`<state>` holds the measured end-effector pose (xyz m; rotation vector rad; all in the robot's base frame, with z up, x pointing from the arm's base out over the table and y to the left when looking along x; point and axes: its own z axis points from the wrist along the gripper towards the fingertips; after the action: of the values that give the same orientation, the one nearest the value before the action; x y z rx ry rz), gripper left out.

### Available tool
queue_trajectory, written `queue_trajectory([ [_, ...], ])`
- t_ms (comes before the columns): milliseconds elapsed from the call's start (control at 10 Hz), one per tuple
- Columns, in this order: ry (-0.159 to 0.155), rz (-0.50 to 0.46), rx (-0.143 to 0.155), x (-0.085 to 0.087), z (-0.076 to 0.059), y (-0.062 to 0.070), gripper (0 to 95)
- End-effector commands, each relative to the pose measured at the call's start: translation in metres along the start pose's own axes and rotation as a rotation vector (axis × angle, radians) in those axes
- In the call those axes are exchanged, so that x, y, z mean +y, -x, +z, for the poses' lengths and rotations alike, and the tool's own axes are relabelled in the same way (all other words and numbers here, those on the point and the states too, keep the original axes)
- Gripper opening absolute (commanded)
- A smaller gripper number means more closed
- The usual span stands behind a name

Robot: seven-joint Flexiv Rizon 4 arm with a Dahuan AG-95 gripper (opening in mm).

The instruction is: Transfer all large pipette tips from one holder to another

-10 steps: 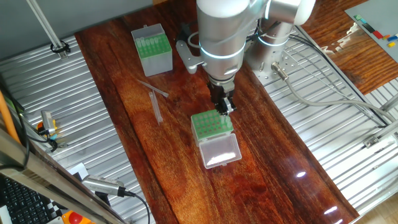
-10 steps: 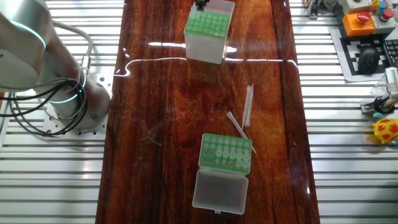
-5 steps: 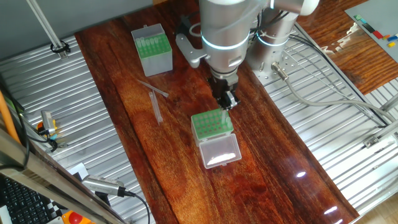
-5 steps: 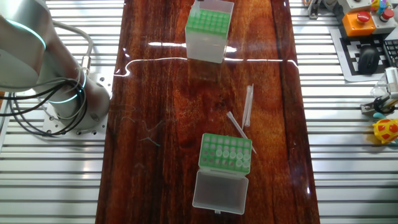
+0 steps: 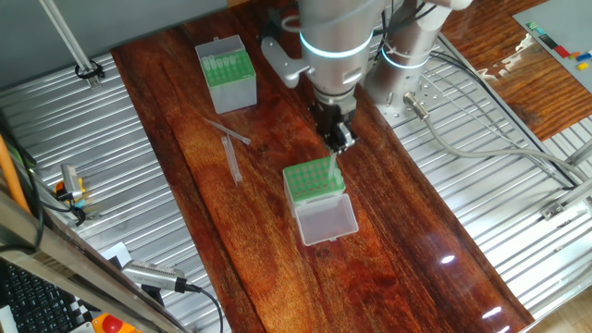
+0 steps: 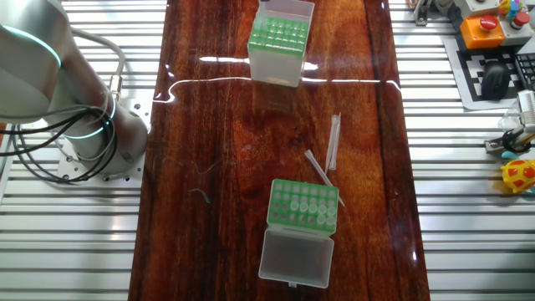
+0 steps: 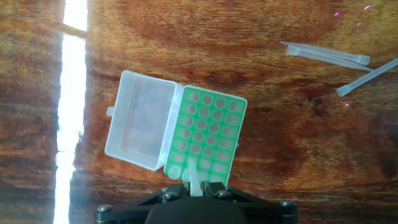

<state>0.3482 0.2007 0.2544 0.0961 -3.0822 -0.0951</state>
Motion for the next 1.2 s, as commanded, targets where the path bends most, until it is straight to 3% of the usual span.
queue_trajectory([
  [100,0.001,-0.012,0.002,-0.003,-0.007,-0.003,0.0],
  [1200,-0.008,-0.067,0.001,0.009,-0.032,-0.006,0.0],
])
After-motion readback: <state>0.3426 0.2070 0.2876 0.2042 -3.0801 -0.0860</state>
